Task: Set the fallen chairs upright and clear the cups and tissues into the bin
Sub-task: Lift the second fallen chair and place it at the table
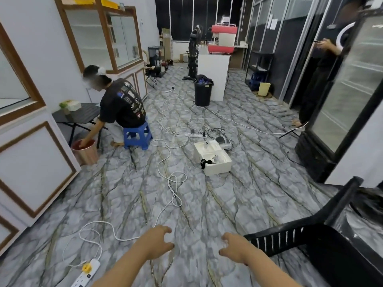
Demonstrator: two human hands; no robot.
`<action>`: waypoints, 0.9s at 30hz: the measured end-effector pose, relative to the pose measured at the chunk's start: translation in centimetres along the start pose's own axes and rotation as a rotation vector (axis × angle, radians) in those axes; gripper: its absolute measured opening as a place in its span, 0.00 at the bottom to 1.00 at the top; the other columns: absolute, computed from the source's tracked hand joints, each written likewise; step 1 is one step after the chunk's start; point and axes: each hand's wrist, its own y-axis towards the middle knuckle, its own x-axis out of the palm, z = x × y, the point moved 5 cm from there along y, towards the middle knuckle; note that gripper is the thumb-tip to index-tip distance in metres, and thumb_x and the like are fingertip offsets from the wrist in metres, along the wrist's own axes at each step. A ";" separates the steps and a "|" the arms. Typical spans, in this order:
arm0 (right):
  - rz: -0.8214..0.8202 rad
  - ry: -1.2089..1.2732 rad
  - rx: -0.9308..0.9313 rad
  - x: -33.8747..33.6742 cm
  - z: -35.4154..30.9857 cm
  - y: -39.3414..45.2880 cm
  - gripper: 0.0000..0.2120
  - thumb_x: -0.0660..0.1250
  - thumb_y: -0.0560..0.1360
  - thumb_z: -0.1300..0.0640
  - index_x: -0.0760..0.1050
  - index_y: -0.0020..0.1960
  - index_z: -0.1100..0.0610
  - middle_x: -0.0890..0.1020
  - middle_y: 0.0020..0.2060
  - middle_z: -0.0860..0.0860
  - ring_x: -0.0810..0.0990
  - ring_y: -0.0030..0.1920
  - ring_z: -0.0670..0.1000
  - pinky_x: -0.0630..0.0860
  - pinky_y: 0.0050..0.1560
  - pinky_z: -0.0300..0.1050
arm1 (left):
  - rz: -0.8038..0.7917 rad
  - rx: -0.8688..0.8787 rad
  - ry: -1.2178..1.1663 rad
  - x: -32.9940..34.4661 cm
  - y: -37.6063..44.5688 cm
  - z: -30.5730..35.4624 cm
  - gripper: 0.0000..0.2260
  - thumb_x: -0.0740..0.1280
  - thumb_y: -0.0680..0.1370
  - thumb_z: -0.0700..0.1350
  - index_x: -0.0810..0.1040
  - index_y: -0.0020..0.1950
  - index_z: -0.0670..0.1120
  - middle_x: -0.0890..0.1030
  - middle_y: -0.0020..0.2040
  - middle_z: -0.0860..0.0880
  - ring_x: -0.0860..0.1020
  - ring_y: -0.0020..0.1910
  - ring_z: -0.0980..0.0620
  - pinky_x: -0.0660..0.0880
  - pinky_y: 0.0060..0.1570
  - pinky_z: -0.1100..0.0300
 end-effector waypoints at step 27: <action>0.134 0.224 0.229 -27.4 8.5 25.3 0.28 0.61 0.77 0.49 0.60 0.72 0.59 0.65 0.71 0.56 0.67 0.69 0.55 0.65 0.66 0.44 | -0.166 0.214 0.131 -15.9 38.1 16.5 0.26 0.63 0.75 0.55 0.63 0.71 0.50 0.65 0.73 0.49 0.66 0.70 0.51 0.64 0.67 0.58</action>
